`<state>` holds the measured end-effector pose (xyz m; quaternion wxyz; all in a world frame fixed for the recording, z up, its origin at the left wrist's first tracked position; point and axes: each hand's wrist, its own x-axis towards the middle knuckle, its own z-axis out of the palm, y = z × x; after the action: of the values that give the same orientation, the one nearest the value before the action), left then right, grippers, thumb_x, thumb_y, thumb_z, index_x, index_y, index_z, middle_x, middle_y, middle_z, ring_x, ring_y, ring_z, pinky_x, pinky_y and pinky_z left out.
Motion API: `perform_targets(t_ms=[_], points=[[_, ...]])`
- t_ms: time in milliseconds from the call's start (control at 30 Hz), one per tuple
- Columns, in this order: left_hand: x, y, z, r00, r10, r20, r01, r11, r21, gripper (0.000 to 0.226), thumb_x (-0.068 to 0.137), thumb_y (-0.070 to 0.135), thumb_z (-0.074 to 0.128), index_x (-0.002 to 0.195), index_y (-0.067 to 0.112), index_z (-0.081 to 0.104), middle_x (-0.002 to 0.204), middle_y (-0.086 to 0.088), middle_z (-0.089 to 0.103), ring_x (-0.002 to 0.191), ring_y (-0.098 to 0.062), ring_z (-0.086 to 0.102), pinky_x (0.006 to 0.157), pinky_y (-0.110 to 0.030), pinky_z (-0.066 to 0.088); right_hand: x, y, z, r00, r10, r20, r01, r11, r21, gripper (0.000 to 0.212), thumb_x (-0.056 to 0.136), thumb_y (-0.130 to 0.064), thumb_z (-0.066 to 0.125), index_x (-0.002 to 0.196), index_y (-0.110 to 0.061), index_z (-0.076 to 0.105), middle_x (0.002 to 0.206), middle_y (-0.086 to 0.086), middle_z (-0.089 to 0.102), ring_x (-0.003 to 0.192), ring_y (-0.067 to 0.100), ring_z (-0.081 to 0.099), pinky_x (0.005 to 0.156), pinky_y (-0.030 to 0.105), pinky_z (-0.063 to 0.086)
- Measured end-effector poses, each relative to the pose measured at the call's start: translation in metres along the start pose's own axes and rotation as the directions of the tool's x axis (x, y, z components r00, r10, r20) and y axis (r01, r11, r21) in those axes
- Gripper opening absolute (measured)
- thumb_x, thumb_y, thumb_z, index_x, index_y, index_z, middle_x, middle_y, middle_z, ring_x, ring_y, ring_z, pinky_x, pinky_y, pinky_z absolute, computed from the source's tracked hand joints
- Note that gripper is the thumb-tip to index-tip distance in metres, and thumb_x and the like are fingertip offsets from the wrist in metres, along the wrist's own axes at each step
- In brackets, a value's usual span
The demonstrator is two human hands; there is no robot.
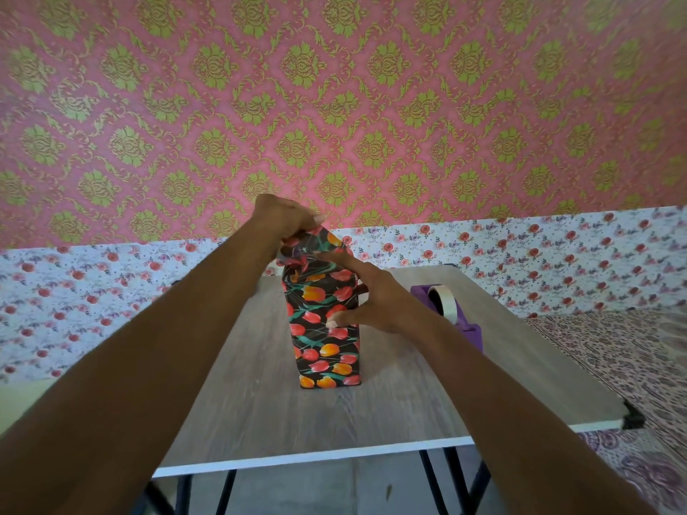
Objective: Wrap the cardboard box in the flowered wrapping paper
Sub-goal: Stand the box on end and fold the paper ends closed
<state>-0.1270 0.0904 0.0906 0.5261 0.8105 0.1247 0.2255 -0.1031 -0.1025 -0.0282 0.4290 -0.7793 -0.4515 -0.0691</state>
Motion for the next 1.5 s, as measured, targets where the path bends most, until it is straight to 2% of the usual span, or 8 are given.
perform_targets(t_ms=[133, 333, 600, 833, 1067, 1167, 1367, 1500], points=[[0.007, -0.007, -0.005, 0.965, 0.256, 0.047, -0.26, 0.954, 0.152, 0.014, 0.074, 0.016, 0.091, 0.071, 0.015, 0.077, 0.056, 0.004, 0.071, 0.053, -0.006, 0.069, 0.05, -0.023, 0.051, 0.002, -0.005, 0.003, 1.0, -0.002, -0.008, 0.002, 1.0, -0.013, 0.093, 0.074, -0.024, 0.092, 0.146, -0.055, 0.042, 0.132, -0.038, 0.054, 0.123, -0.012, 0.053, 0.099, 0.015, 0.048], [0.015, -0.023, 0.003, 0.923, 0.296, 0.248, -0.376, 0.835, 0.401, 0.018, 0.091, 0.023, 0.076, 0.095, 0.005, 0.071, 0.104, -0.006, 0.07, 0.102, -0.025, 0.064, 0.092, -0.041, 0.051, 0.001, -0.007, 0.0, 1.0, 0.011, 0.012, -0.01, 0.999, -0.052, 0.095, 0.074, -0.028, 0.091, 0.128, -0.081, 0.033, 0.117, -0.06, 0.046, 0.111, -0.03, 0.048, 0.086, 0.002, 0.044], [-0.035, 0.0, -0.049, 0.708, 0.589, 0.391, -0.626, 0.779, -0.039, 0.026, 0.096, 0.033, 0.068, 0.094, 0.009, 0.078, 0.086, 0.002, 0.076, 0.086, -0.008, 0.07, 0.073, -0.01, 0.049, 0.003, -0.003, -0.003, 0.998, 0.054, 0.031, -0.053, 0.998, -0.021, 0.092, 0.073, -0.026, 0.093, 0.129, -0.074, 0.038, 0.109, -0.063, 0.045, 0.103, -0.036, 0.045, 0.085, -0.004, 0.04], [-0.085, -0.02, -0.055, 0.535, 0.714, 0.452, -0.841, 0.505, 0.197, 0.025, 0.071, 0.022, 0.093, 0.09, 0.015, 0.078, 0.09, 0.003, 0.072, 0.084, -0.014, 0.067, 0.078, -0.033, 0.055, 0.004, -0.009, -0.002, 0.998, 0.056, 0.011, -0.056, 0.998, -0.034, 0.092, 0.071, -0.029, 0.094, 0.125, -0.078, 0.039, 0.118, -0.047, 0.056, 0.11, -0.018, 0.056, 0.093, 0.011, 0.047], [-0.102, -0.058, -0.04, 0.206, 0.928, 0.31, -0.919, 0.075, 0.387, 0.008, 0.082, -0.003, 0.077, 0.08, 0.005, 0.077, 0.075, -0.006, 0.067, 0.067, -0.029, 0.061, 0.064, -0.039, 0.042, 0.001, -0.016, 0.0, 1.0, 0.01, 0.019, -0.011, 1.0, 0.006, 0.092, 0.07, -0.022, 0.095, 0.14, -0.057, 0.048, 0.138, -0.039, 0.051, 0.125, -0.013, 0.053, 0.096, 0.008, 0.046], [-0.105, -0.063, -0.038, 0.254, 0.913, 0.32, -0.924, 0.132, 0.358, 0.002, 0.085, 0.004, 0.079, 0.086, 0.006, 0.079, 0.08, -0.004, 0.072, 0.07, -0.024, 0.065, 0.06, -0.042, 0.05, 0.001, -0.013, 0.0, 1.0, 0.016, 0.015, -0.016, 1.0, 0.003, 0.091, 0.069, -0.021, 0.096, 0.141, -0.054, 0.049, 0.138, -0.036, 0.053, 0.122, -0.009, 0.057, 0.096, 0.013, 0.05], [-0.083, -0.041, -0.037, 0.742, 0.662, 0.104, -0.67, 0.729, 0.138, 0.021, 0.1, 0.022, 0.064, 0.089, 0.008, 0.075, 0.07, 0.004, 0.075, 0.06, -0.012, 0.073, 0.062, -0.038, 0.063, 0.003, -0.012, -0.001, 0.998, 0.048, 0.035, -0.048, 0.999, -0.003, 0.091, 0.072, -0.024, 0.094, 0.134, -0.067, 0.044, 0.128, -0.045, 0.054, 0.12, -0.015, 0.055, 0.095, 0.01, 0.048], [-0.058, -0.032, -0.033, 0.839, 0.485, 0.246, -0.543, 0.776, 0.32, 0.024, 0.082, 0.041, 0.082, 0.094, 0.02, 0.078, 0.081, 0.01, 0.073, 0.071, 0.003, 0.067, 0.063, -0.018, 0.05, 0.001, -0.015, 0.0, 0.997, 0.063, 0.05, -0.064, 0.998, 0.01, 0.102, 0.074, -0.026, 0.093, 0.144, -0.068, 0.03, 0.13, -0.054, 0.043, 0.122, -0.022, 0.047, 0.098, 0.01, 0.046]])
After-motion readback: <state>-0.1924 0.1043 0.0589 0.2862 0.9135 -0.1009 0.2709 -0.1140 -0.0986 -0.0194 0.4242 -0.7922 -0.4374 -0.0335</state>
